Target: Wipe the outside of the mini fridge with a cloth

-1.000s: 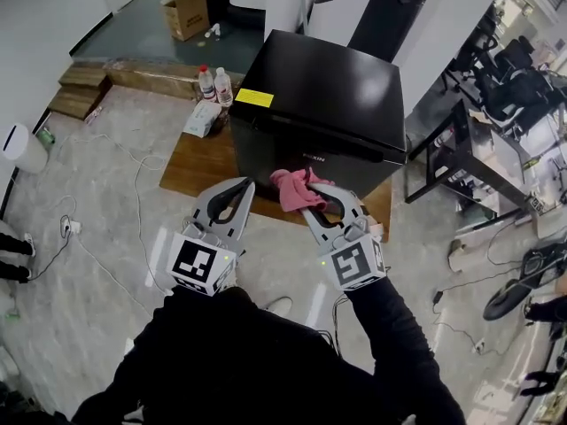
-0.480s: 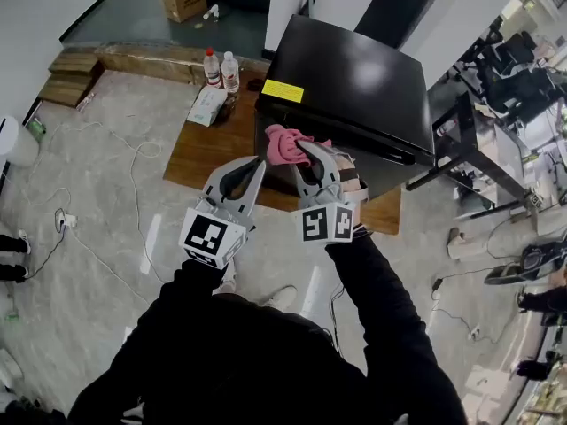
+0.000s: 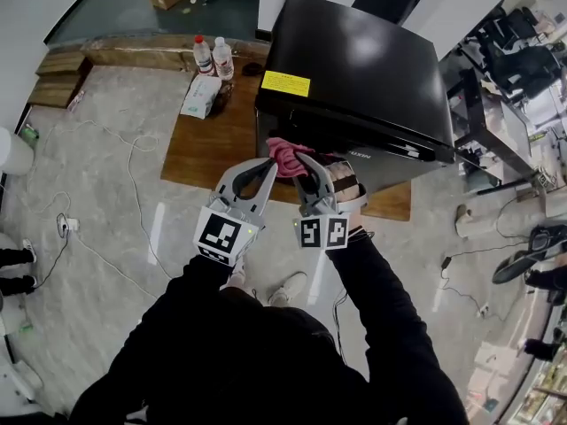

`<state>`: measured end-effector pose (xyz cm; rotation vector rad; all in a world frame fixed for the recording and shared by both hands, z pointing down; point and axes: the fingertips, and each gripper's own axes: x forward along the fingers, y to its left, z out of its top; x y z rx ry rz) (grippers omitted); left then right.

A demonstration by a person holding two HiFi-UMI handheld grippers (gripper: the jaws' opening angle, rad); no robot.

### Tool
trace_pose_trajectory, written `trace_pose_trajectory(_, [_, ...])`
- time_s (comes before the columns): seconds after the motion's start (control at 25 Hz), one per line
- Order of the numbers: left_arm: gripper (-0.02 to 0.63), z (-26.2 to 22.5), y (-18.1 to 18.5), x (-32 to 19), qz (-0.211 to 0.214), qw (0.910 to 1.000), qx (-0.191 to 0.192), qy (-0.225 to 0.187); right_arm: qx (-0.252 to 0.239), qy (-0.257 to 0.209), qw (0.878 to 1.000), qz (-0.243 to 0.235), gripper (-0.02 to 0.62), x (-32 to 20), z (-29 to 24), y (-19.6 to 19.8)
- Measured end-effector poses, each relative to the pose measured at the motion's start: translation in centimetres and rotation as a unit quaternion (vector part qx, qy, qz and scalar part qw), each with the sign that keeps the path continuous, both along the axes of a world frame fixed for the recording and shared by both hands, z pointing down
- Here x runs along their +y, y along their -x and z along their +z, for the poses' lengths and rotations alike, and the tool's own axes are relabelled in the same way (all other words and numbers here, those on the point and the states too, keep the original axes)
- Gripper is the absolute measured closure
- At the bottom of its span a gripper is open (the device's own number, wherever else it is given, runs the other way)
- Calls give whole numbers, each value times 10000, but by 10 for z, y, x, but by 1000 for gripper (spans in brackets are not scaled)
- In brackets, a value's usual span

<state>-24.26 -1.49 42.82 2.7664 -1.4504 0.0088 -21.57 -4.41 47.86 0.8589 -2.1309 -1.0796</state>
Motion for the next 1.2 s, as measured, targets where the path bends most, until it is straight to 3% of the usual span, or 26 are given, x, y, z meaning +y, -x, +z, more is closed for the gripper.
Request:
trace_pose_trajectory(0.76, [600,207,-11,-13,299,9902,-116,1359,624,1122,9914,243,528,-7,226,-10])
trace_pose_trajectory(1.04, [600,228,-11,-12,306,9858,-175,1640,1062,1827,9770,286,528,-9,308,-16])
trace_pose_trajectory(1.2, [600,223,-18,-9,371,9851,-238,1664,835,2407,9666,287,528,-2,319,-20])
